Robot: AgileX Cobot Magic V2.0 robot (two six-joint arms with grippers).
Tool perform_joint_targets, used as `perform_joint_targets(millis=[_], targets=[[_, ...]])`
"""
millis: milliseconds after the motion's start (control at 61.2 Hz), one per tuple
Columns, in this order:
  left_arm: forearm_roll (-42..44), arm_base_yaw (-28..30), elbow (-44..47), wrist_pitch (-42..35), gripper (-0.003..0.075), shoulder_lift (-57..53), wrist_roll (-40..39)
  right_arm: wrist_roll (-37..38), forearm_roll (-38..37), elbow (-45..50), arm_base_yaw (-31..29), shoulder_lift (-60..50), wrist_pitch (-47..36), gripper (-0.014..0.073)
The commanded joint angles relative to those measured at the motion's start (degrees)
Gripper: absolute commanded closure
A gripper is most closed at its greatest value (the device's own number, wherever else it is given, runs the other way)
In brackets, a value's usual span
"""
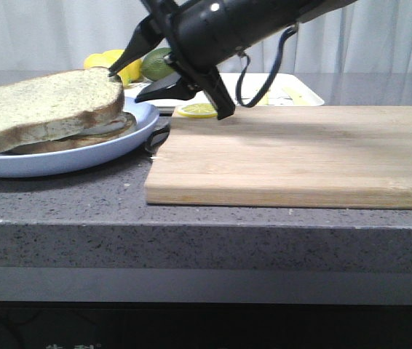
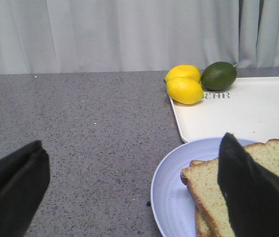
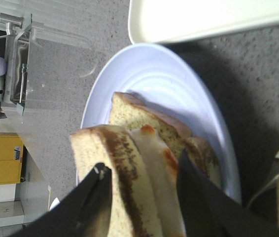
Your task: Place bread and move sandwich to tray
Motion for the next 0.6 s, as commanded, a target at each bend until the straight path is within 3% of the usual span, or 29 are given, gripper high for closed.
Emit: perform_joint_targets(millis=[0,98,343,588], targets=[[-0.3,0.0,-2.1,-4.7,0.0048,0.1,-0.1,-0.8,0.4,-2.0,-1.9,-6.0,2.6,0.0248],[-0.3,0.0,-2.1,-4.7,0.0048,0.1,-0.1,-0.8,-3.2,-2.0,-3.5,-9.9,2.6,0.0296],[-0.3,0.0,-2.1,-4.7,0.0048,0.1,-0.1,-0.8,-21.6,-2.0,-8.3,-19.8,11.1,0.0673],[-0.3,0.0,-2.1,-4.7,0.0048,0.1,-0.1,-0.4,-36.4,-2.0,-15.2,-26.9,21.2,0.0655]])
